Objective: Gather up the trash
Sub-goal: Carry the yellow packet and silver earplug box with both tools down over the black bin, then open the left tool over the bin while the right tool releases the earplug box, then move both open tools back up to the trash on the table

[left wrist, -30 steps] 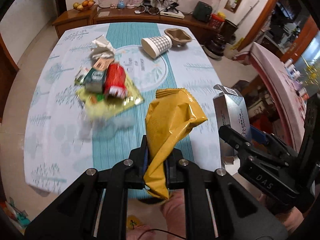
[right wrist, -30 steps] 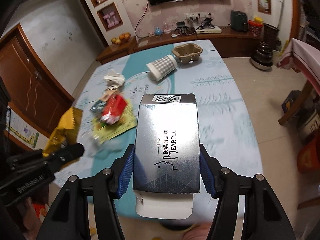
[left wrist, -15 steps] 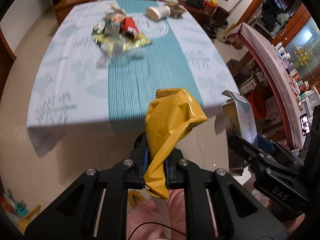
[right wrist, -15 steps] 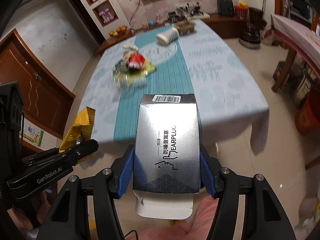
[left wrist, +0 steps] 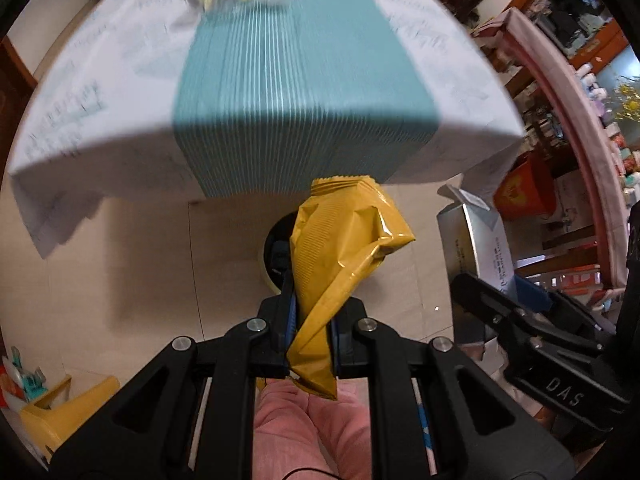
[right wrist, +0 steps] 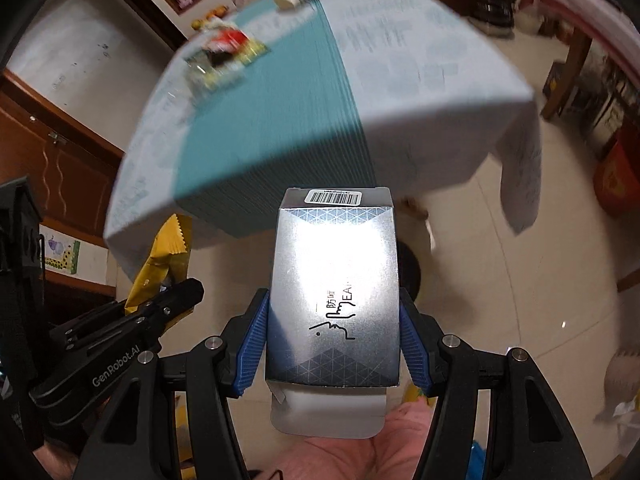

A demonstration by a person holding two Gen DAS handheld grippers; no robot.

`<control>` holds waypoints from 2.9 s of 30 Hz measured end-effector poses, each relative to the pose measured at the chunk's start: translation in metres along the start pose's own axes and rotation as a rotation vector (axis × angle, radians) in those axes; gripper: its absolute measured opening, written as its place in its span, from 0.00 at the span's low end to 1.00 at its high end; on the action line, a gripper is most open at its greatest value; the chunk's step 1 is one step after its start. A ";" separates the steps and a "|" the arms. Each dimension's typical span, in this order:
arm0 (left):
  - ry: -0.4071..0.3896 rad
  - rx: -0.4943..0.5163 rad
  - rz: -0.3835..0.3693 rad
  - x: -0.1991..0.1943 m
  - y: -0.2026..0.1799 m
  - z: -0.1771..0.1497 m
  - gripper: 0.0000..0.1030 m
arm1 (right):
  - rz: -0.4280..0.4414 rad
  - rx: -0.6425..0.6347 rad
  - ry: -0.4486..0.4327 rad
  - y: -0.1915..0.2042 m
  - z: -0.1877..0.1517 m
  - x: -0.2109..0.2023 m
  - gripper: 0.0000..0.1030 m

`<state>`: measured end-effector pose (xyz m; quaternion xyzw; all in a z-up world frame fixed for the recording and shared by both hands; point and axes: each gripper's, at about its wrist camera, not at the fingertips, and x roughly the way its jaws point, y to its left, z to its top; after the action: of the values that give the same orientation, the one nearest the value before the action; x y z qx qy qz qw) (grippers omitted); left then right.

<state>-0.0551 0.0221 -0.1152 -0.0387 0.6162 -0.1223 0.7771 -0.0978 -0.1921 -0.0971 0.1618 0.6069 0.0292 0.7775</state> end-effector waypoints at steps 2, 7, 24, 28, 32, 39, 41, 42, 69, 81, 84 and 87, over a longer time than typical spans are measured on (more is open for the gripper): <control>0.013 -0.021 0.001 0.028 -0.001 -0.001 0.10 | 0.008 0.015 0.033 -0.016 0.000 0.031 0.58; 0.024 -0.044 0.004 0.102 0.000 0.001 0.10 | 0.008 0.036 0.075 -0.051 -0.002 0.109 0.58; 0.079 -0.079 0.050 0.255 0.020 0.009 0.52 | 0.094 0.142 0.204 -0.093 0.007 0.294 0.61; 0.064 -0.123 0.042 0.261 0.030 0.007 0.74 | 0.107 0.152 0.216 -0.092 0.010 0.300 0.69; 0.045 -0.151 0.047 0.259 0.038 0.004 0.78 | 0.098 0.147 0.208 -0.091 0.011 0.299 0.81; 0.045 -0.144 0.069 0.255 0.053 0.002 0.78 | 0.086 0.138 0.188 -0.093 0.012 0.292 0.81; 0.041 -0.135 0.072 0.251 0.053 0.001 0.78 | 0.082 0.136 0.182 -0.093 0.010 0.287 0.81; 0.041 -0.133 0.070 0.250 0.053 0.000 0.78 | 0.081 0.137 0.179 -0.093 0.008 0.285 0.81; -0.010 -0.098 0.089 0.100 0.014 -0.011 0.78 | 0.092 0.109 0.120 -0.077 -0.003 0.134 0.81; -0.093 -0.082 0.141 -0.048 -0.014 0.003 0.78 | 0.142 -0.054 0.023 -0.024 0.015 -0.008 0.81; -0.144 -0.081 0.150 -0.088 -0.020 0.007 0.78 | 0.160 -0.099 -0.016 -0.011 0.024 -0.046 0.81; -0.198 -0.073 0.169 -0.126 -0.027 0.013 0.78 | 0.178 -0.141 -0.059 0.000 0.032 -0.079 0.81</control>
<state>-0.0730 0.0251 0.0130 -0.0267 0.5415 -0.0298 0.8398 -0.0880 -0.2179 -0.0165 0.1609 0.5634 0.1358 0.7989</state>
